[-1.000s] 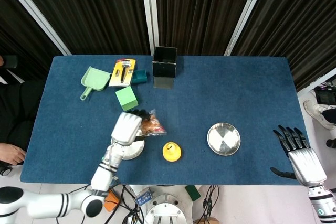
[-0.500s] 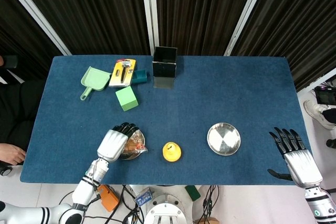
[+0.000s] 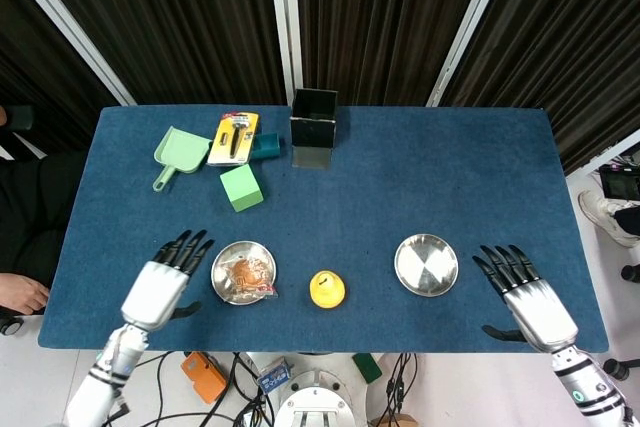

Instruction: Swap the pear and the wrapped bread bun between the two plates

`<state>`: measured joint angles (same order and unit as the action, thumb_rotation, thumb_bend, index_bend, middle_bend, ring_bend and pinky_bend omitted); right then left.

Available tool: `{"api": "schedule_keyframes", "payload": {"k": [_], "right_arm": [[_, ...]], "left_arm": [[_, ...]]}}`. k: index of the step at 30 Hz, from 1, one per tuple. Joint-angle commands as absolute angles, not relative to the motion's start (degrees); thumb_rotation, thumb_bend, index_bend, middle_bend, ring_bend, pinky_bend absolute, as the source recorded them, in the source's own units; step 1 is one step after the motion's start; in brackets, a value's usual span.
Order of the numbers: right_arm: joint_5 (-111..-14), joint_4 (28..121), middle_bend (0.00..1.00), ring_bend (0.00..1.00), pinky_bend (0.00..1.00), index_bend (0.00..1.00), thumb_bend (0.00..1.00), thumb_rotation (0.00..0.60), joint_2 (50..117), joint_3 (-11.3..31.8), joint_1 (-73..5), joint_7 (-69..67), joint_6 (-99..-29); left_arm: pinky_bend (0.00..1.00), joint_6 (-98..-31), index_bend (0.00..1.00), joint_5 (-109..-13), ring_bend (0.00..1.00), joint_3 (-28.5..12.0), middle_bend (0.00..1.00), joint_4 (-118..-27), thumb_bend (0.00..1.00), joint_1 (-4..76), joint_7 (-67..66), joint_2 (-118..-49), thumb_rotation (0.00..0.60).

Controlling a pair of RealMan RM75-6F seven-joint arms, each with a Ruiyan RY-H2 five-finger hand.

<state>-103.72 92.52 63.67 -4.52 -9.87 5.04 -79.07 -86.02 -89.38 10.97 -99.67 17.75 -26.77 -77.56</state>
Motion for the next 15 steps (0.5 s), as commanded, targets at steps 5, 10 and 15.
{"api": "schedule_keyframes", "payload": {"k": [5, 10, 15], "right_arm": [[-96.4, 104.6, 0.00, 0.00, 0.00, 0.00, 0.18, 0.507, 71.0, 2.8, -23.3, 20.5, -57.6], [-82.4, 104.0, 0.00, 0.00, 0.00, 0.00, 0.18, 0.508, 82.8, 8.4, -30.1, 33.8, -48.4], [-70.3, 101.3, 0.00, 0.00, 0.00, 0.00, 0.18, 0.507, 90.8, 10.4, -35.4, 40.7, -44.6]], "left_arm": [[0.21, -94.6, 0.00, -94.7, 0.00, 14.7, 0.00, -95.4, 0.00, 9.7, -11.5, -72.4, 0.600], [0.21, -94.8, 0.00, -94.3, 0.00, 13.5, 0.00, -93.0, 0.00, 8.1, -8.0, -72.0, 0.600], [0.21, -93.9, 0.00, -93.6, 0.00, 12.1, 0.00, -92.5, 0.01, 7.3, -6.6, -71.6, 0.600]]}}
